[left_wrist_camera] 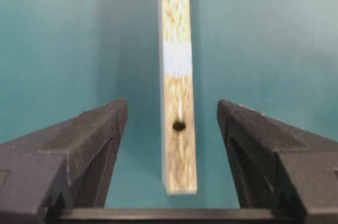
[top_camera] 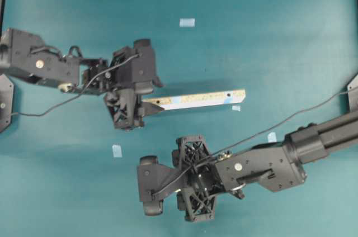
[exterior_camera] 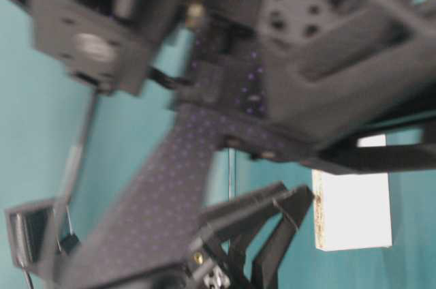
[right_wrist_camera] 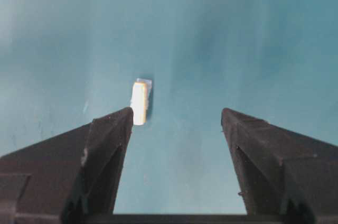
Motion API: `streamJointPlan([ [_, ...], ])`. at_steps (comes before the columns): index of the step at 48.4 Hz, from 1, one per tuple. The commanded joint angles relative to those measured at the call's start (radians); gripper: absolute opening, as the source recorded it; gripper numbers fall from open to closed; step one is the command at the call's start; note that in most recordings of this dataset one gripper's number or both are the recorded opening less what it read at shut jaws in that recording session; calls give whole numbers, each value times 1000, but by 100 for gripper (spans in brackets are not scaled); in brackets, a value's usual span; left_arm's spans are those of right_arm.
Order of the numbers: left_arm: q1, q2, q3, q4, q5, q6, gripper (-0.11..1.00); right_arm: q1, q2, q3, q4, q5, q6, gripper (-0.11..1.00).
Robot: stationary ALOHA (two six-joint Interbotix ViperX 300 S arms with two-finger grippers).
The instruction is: Move the wooden board into place and insert the rod into its hole.
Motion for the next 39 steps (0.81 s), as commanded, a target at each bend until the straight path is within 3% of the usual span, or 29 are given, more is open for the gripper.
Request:
streamJointPlan([
  [1, 2, -43, 15, 2, -8, 6, 68, 17, -14, -34, 3, -5, -2, 75],
  [14, 2, -89, 71, 2, -9, 6, 68, 23, 26, -83, 3, 2, 0, 75],
  [26, 2, -124, 114, 3, -9, 5, 68, 23, 60, -110, 5, 6, 6, 64],
  [39, 2, -152, 138, 2, -11, 0, 68, 23, 81, -112, 3, 9, 11, 64],
])
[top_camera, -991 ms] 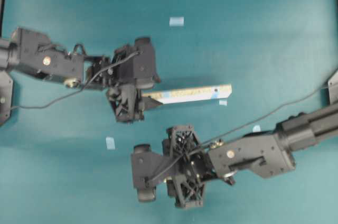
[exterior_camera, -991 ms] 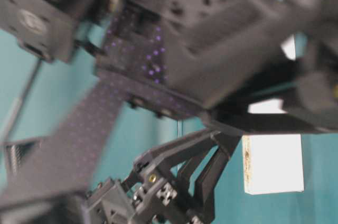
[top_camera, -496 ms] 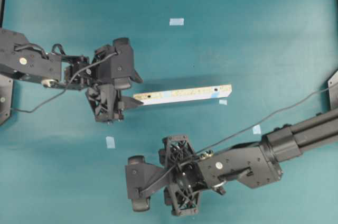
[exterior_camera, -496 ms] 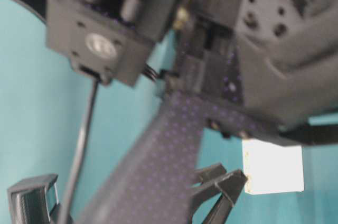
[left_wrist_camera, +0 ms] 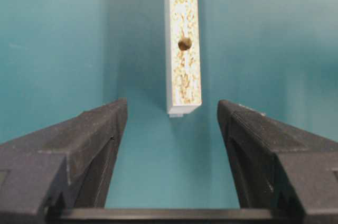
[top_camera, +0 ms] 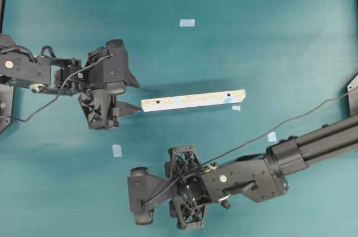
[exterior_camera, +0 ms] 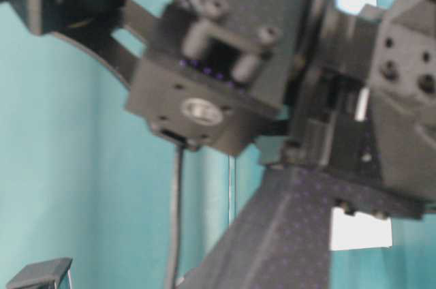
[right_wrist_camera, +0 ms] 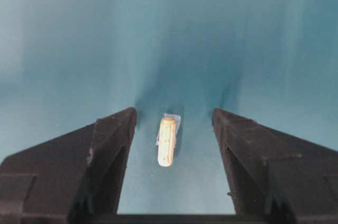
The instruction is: Move the wooden board into place and insert the rod into its hole.
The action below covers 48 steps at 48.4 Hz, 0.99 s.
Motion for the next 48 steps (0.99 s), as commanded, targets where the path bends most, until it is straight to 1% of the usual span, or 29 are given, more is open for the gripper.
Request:
streamJointPlan([
  [1, 0, -25, -2, 2, -6, 2, 68, 6, -20, -25, 0, -5, 0, 64],
  [12, 0, -26, 8, 2, -6, 0, 68, 6, -18, -25, 0, -2, 5, 63],
  [15, 0, -26, 9, 2, -6, 0, 68, 6, -17, -23, 0, -3, 3, 61],
  [18, 0, -26, 12, 2, -6, 0, 68, 6, -18, -25, 0, -2, 3, 57],
  [25, 0, -26, 11, 2, -6, 0, 68, 6, -18, -25, 0, -3, 5, 41],
  [29, 0, -26, 12, 2, -6, 0, 68, 6, -18, -25, 0, -2, 6, 35],
  [37, 0, -26, 12, 2, -6, 0, 68, 8, -18, -23, 0, -2, 32, 28],
  [42, 0, -26, 15, 2, -6, 0, 68, 8, -18, -25, 0, -2, 57, 21],
  [46, 0, -26, 18, 2, -6, 0, 68, 8, -18, -23, -2, -2, 67, 12],
  [48, 0, -28, 18, 2, -6, 0, 68, 11, -18, -25, -2, -2, 67, 11],
])
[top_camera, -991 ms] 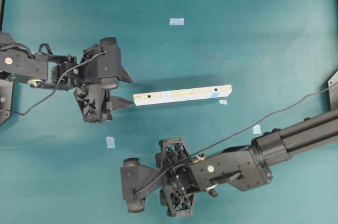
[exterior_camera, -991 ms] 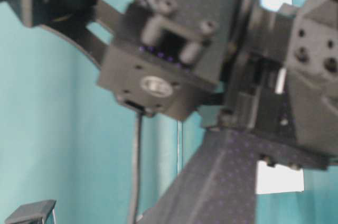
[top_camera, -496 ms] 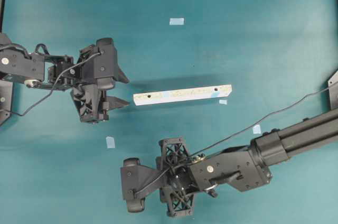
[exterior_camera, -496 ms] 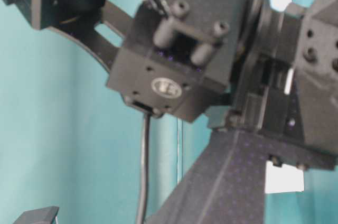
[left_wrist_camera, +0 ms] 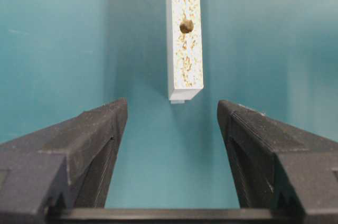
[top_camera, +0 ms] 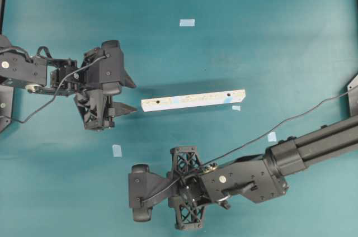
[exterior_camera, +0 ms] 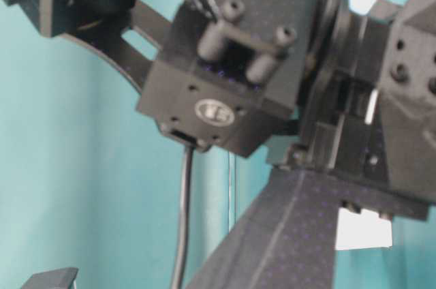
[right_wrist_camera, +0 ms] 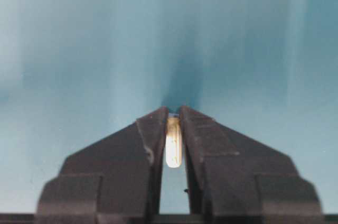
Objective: Move the wooden board into place and insert the rod into its hole.
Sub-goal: 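Lower the right gripper and grasp the small wooden dowel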
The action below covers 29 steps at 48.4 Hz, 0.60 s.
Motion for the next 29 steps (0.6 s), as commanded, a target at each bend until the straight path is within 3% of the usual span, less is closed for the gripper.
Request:
streamJointPlan([
  [1, 0, -20, -6, 2, -6, -2, 68, 9, -21, -25, -2, -3, 2, 11],
  [10, 0, -20, -6, 2, -6, -3, 68, 9, -29, -25, -8, -5, -2, 11],
  [29, -3, -21, -8, 0, -6, -5, 68, 8, -114, -20, -83, 34, -6, 11],
])
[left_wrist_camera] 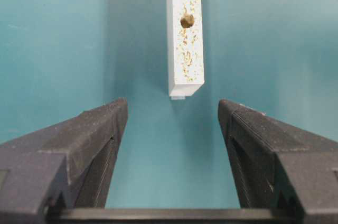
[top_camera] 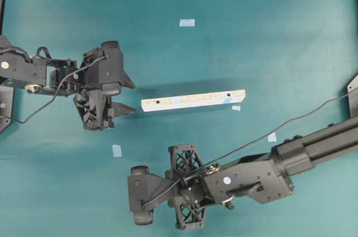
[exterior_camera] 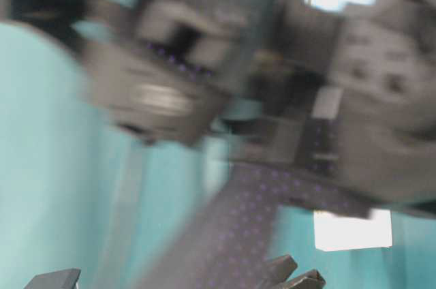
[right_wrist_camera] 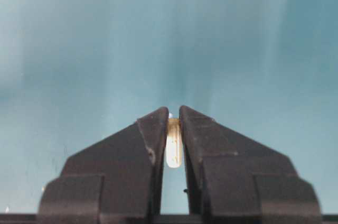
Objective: Move the wooden board into place and insert the rod into its hole.
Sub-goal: 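Lower the right gripper and grasp the small wooden dowel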
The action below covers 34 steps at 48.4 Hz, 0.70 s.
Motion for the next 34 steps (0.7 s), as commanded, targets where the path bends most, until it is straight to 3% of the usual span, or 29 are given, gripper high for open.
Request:
streamJointPlan([
  [1, -3, -20, -11, 0, -6, -3, 68, 3, -74, -18, -15, 9, -5, 11],
  [14, -2, -25, -17, 0, -6, -3, 68, -34, -183, 57, -18, -84, -5, 11],
  [34, -3, -20, -21, -2, -6, -3, 68, -138, -403, 393, -40, -525, -3, 11],
])
